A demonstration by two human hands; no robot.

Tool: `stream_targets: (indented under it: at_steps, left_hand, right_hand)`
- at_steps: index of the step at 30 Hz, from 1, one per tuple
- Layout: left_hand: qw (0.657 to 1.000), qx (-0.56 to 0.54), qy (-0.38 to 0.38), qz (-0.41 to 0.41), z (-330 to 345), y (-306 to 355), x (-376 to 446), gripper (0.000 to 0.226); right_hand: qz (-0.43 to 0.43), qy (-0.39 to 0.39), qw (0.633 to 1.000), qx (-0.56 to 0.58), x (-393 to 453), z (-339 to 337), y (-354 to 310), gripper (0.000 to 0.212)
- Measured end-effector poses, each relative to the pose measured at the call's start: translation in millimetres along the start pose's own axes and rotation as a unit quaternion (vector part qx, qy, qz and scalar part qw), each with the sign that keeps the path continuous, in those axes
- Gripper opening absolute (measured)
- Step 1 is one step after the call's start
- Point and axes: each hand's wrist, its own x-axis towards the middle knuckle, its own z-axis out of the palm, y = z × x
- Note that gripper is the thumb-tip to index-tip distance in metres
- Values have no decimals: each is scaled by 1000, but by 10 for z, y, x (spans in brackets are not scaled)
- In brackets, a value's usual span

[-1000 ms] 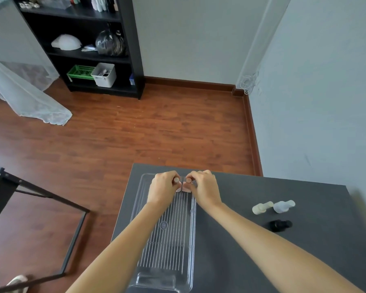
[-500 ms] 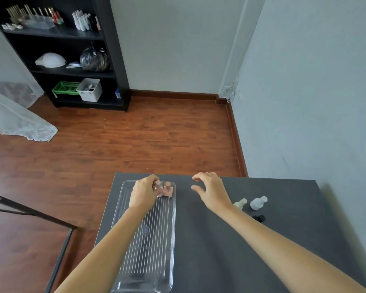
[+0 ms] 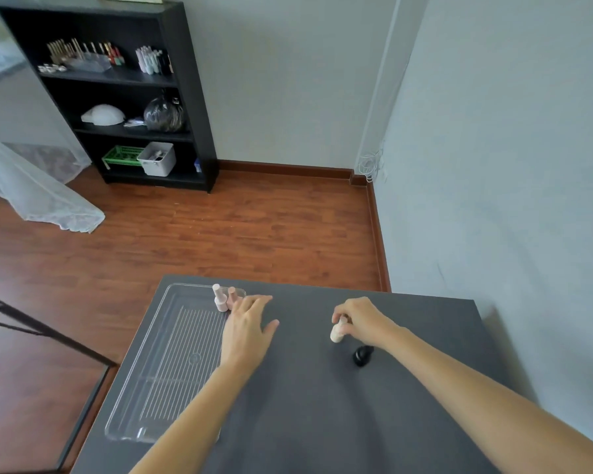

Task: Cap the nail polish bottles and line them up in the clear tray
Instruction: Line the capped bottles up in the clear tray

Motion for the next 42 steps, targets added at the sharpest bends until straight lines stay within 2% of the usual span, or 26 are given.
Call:
stream_targets:
  at_steps: [4,7,11,13,19,25,31,36,42]
  left_hand:
    - [992,-1,-123,24,413,320,-277,44]
    - [976,-5,-215,44,701,572,-380,49]
    - [968,-20,-243,51,1020,938,-377,60]
    - [967,-11,-249,46,1147,1074,-330,57]
    - [976,-18,-217,-2,1261,1126,-238,13]
    - [986,-67,-153,-20,905,882,-278,14]
    - [992,-103,-53,-59,79,413,-301,8]
    - [991,-77,19,-109,-629,-141,-269,10]
    - [990,-19,38,-138,-1092,-718,-88,13]
  right_hand:
    - [-9,31,999,-23,9,-51,145,28]
    - [-6,78,997,23,-24,-128,259,22]
    - [-21,130,989,68,-98,-240,399,18]
    - [-29,147,985,80,-149,-272,454,18]
    - [-40,176,979,91,-215,-333,506,15]
    - [-66,180,977,90,-103,-337,251,10]
    - [-132,148,974,108,131,-229,-422,11]
    - [-186,123,969,104,370,-37,-1075,13]
    - [-219,94,966,104,651,268,-1709,7]
